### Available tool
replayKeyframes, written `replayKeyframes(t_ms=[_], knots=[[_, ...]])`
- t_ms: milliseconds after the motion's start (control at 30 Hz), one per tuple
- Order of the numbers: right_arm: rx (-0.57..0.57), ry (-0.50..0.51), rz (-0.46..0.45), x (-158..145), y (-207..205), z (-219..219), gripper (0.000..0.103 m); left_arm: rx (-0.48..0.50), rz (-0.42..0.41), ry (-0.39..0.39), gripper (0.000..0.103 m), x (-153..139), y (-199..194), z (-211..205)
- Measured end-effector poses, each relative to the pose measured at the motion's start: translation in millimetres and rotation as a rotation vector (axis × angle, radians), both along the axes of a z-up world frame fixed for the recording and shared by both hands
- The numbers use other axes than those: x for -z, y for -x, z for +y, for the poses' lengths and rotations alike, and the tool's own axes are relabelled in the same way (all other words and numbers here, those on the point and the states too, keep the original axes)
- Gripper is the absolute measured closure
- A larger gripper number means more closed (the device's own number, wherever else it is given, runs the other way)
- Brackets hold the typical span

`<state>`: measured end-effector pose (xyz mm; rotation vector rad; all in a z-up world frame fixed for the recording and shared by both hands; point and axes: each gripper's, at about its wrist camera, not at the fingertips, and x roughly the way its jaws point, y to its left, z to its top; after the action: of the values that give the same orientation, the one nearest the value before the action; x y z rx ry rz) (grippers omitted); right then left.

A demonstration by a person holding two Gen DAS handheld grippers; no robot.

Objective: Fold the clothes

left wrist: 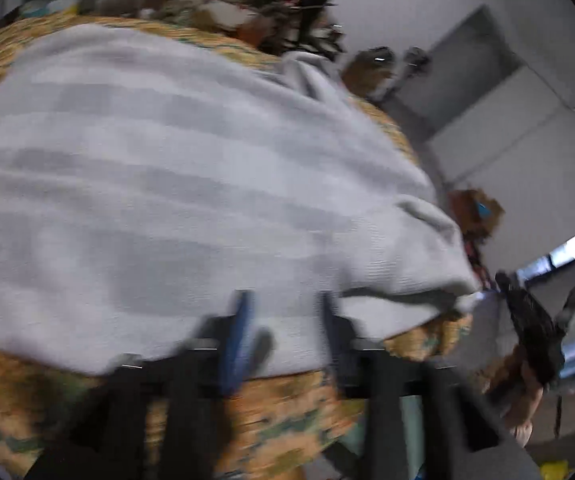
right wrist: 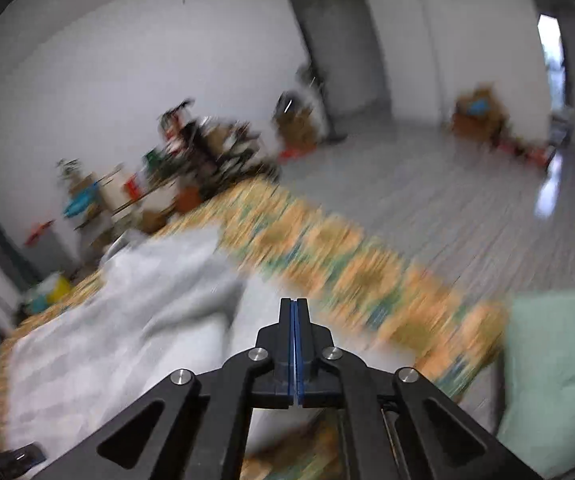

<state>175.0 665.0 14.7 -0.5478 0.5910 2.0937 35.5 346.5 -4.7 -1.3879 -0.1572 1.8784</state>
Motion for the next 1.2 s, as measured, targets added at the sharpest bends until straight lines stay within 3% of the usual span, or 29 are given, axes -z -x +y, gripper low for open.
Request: replayKeyframes(t_ms=[67, 100, 167, 200, 233, 367, 400, 467, 500, 533, 633, 667, 767, 900, 1033, 1200], knots=[[0.024, -0.022, 0.011, -18.5, -15.0, 13.0, 0.103, 0.037, -0.019, -0.041, 0.041, 1.3, -5.7, 12.5], [0.012, -0.016, 0.010, -22.4, -13.3, 15.8, 0.096, 0.049, -0.046, -0.047, 0.041, 6.4, -10.6, 20.4], [-0.055, 0.034, -0.006, -17.3, -16.9, 7.6, 0.075, 0.055, -0.105, -0.065, 0.041, 15.6, -15.5, 31.3], [-0.095, 0.084, 0.004, -6.6, -18.2, 0.5, 0.049, 0.045, -0.118, -0.067, 0.041, 17.0, -24.9, 31.1], [-0.134, 0.134, 0.013, 4.1, -19.4, -6.7, 0.039, 0.038, -0.110, -0.060, 0.041, 17.9, -30.9, 31.5], [-0.275, 0.343, 0.055, 59.9, -10.4, -22.9, 0.037, 0.036, -0.062, -0.045, 0.041, 16.3, -50.1, 29.2], [-0.281, 0.385, 0.057, 73.2, -3.8, -19.5, 0.037, 0.039, -0.048, -0.049, 0.041, 15.5, -52.0, 29.7], [-0.216, 0.419, 0.128, 85.2, -1.6, -0.2, 0.057, 0.049, -0.021, -0.048, 0.041, 15.2, -54.9, 31.7], [-0.182, 0.426, 0.179, 87.0, -2.5, 10.0, 0.073, 0.057, -0.007, -0.039, 0.041, 16.1, -55.5, 33.3], [-0.156, 0.425, 0.213, 84.6, -2.3, 18.9, 0.079, 0.059, 0.001, -0.029, 0.041, 17.2, -55.4, 33.7], [-0.143, 0.312, 0.157, 61.6, 4.4, 18.9, 0.086, 0.046, -0.014, -0.041, 0.041, 25.4, -51.9, 37.2], [-0.121, 0.228, 0.115, 50.8, 5.2, 11.4, 0.089, 0.043, -0.019, -0.044, 0.041, 25.9, -51.3, 36.6], [-0.058, -0.010, -0.003, 18.9, 6.6, -8.6, 0.092, 0.054, -0.016, -0.032, 0.041, 26.0, -51.3, 39.7], [-0.038, -0.116, -0.030, -11.2, -3.8, -0.1, 0.093, 0.071, 0.008, -0.021, 0.040, 24.6, -55.0, 37.9], [-0.042, -0.145, 0.015, -37.6, -9.4, -1.8, 0.093, 0.080, 0.024, -0.026, 0.039, 25.1, -57.5, 37.5], [-0.225, -0.258, 0.100, -90.0, 39.0, -17.8, 0.095, 0.075, 0.000, -0.042, 0.039, 25.1, -54.8, 34.1]])
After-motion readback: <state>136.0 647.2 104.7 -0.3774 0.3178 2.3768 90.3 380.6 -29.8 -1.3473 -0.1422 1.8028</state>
